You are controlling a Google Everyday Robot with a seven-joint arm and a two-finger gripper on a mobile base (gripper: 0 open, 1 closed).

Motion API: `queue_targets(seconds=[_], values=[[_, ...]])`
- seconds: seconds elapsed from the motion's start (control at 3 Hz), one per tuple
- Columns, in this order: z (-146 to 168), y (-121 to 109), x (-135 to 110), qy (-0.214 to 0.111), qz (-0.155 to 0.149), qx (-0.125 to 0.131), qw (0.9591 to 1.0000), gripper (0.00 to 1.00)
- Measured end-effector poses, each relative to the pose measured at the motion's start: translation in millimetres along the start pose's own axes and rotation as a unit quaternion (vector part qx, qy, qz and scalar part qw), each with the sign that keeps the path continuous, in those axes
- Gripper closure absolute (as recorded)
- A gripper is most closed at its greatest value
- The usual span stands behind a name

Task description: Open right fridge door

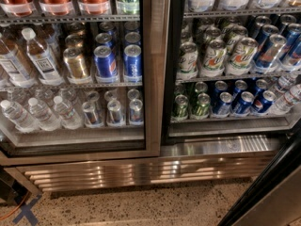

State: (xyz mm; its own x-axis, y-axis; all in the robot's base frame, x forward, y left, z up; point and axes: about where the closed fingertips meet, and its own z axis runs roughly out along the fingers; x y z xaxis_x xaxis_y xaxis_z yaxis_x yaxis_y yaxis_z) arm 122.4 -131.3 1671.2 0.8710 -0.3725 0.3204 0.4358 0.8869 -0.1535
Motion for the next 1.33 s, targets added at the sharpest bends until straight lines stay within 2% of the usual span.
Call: queue_targets(seconds=[1.33], values=[[0.0,0.0,0.0,0.000,0.000,0.000,1.0000,0.00]])
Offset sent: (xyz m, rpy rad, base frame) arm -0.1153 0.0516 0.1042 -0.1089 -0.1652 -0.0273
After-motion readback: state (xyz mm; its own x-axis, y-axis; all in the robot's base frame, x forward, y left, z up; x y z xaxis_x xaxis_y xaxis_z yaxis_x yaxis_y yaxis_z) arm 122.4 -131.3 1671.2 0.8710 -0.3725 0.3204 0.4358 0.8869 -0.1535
